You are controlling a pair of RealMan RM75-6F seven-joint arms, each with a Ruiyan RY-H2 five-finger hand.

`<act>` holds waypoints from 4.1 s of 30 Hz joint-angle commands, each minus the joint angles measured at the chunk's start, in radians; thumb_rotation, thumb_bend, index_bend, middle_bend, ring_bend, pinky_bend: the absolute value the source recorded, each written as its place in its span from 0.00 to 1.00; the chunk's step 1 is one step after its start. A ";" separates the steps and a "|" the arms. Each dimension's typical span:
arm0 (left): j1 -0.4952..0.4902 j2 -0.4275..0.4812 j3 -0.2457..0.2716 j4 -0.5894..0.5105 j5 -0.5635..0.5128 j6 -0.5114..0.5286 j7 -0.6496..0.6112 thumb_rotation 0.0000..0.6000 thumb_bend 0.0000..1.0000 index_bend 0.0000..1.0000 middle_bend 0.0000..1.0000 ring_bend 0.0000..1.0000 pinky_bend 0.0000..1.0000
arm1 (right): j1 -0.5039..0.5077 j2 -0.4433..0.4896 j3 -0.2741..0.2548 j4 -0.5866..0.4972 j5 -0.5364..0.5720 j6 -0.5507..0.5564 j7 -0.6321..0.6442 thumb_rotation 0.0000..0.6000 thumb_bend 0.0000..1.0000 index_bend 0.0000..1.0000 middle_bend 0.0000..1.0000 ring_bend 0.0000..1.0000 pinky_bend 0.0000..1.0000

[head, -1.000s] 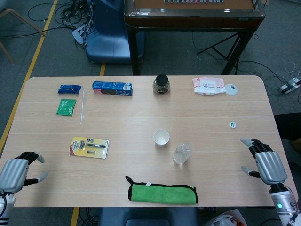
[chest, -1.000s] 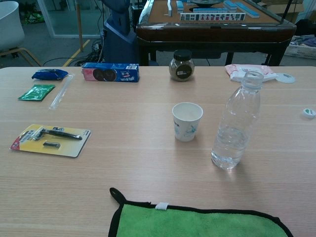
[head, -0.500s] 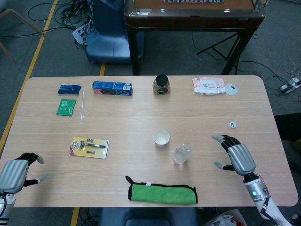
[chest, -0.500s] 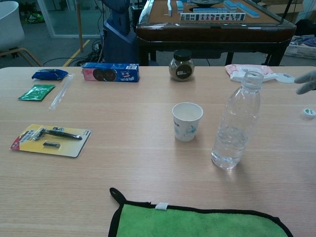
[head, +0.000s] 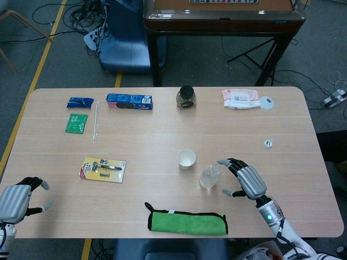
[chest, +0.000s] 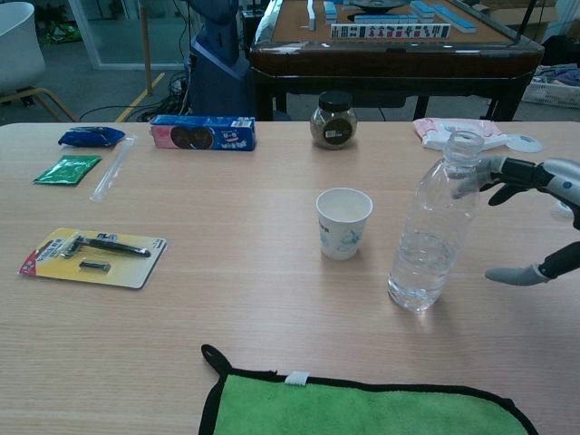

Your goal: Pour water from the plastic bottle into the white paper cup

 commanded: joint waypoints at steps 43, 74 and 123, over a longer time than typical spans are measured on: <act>0.005 0.010 0.001 -0.012 -0.002 0.002 0.005 1.00 0.14 0.50 0.43 0.34 0.55 | 0.153 -0.224 -0.028 0.276 0.053 -0.113 0.316 1.00 0.00 0.28 0.33 0.23 0.36; 0.007 0.020 -0.002 -0.020 -0.011 -0.001 0.003 1.00 0.14 0.50 0.43 0.34 0.55 | 0.191 -0.137 0.080 0.142 0.161 -0.120 -0.015 1.00 0.14 0.60 0.60 0.51 0.57; 0.007 0.048 -0.014 -0.039 -0.020 0.001 -0.026 1.00 0.14 0.50 0.43 0.34 0.55 | 0.385 0.039 0.158 -0.112 0.707 -0.247 -1.238 1.00 0.16 0.60 0.60 0.51 0.57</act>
